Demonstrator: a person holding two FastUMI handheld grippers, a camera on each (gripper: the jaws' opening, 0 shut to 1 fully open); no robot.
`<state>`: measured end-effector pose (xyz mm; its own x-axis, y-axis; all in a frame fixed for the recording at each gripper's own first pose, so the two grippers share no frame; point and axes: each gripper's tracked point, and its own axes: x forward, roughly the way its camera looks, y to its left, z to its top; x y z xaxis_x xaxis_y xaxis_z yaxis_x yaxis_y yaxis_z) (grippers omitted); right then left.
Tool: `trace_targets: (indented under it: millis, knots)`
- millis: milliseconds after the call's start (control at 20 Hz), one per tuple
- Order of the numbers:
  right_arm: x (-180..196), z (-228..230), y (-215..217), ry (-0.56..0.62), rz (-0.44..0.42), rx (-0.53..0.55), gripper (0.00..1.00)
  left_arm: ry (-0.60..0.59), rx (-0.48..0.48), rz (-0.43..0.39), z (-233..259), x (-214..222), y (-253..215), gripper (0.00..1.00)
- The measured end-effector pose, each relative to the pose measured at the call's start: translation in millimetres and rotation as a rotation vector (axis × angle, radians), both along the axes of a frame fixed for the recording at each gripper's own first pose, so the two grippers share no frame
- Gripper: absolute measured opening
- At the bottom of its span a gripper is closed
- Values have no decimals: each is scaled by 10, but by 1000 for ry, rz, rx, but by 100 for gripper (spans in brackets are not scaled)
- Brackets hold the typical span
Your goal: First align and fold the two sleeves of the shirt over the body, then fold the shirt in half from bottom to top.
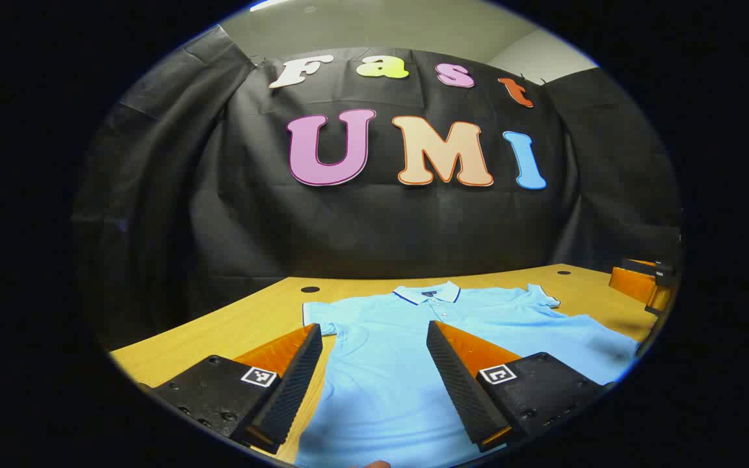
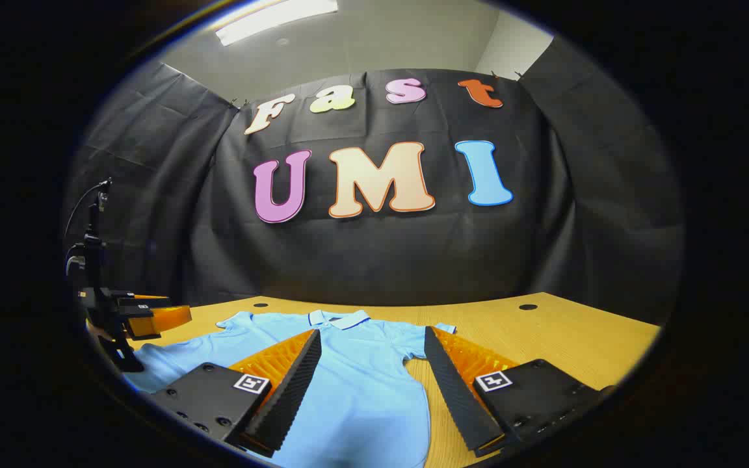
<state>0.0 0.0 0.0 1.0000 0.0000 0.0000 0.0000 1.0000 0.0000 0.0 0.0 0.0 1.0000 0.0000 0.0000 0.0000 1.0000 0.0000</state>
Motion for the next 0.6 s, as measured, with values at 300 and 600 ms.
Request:
trace_targets:
  millis: [300, 600]
  knots:
    - [45, 17, 0, 2, 2, 1, 99, -1, 0, 1, -1, -5, -8, 96]
    - [74, 23, 4, 0, 2, 1, 99, -2, -1, 1, 1, 8, -5, 96]
